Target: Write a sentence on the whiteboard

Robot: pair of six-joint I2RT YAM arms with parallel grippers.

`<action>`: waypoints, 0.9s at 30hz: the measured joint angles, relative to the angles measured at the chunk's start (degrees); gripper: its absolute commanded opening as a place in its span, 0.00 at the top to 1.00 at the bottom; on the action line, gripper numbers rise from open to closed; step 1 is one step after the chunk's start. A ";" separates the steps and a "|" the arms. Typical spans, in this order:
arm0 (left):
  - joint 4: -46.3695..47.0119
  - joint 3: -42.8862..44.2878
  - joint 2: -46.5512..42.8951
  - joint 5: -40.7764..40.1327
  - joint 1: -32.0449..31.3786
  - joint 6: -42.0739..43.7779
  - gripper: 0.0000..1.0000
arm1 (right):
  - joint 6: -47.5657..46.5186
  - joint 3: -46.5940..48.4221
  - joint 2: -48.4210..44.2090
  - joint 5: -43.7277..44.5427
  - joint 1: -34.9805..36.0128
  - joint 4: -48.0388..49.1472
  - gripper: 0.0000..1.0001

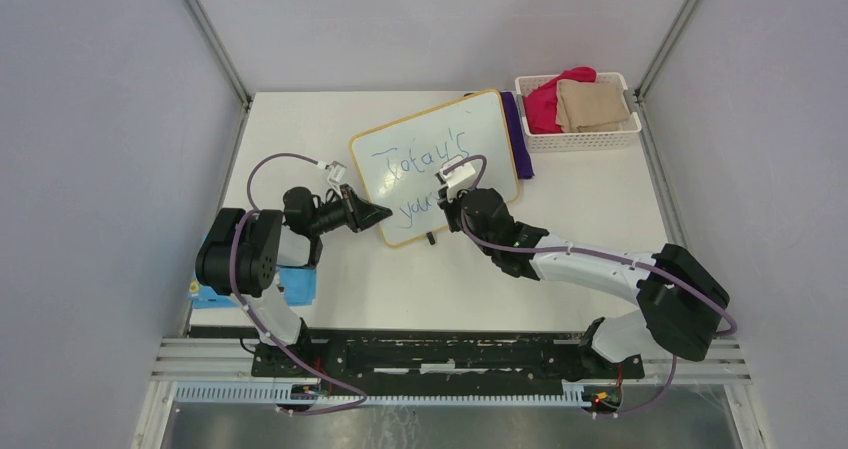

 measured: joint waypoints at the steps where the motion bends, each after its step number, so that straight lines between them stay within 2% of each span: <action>1: -0.02 0.00 0.00 0.00 0.00 0.00 0.98 | 0.02 0.00 0.00 0.00 0.00 0.00 1.00; 27: -0.81 0.31 -0.04 -0.02 -0.07 0.02 0.98 | 1.88 -6.21 -1.81 -0.02 -0.07 1.77 1.00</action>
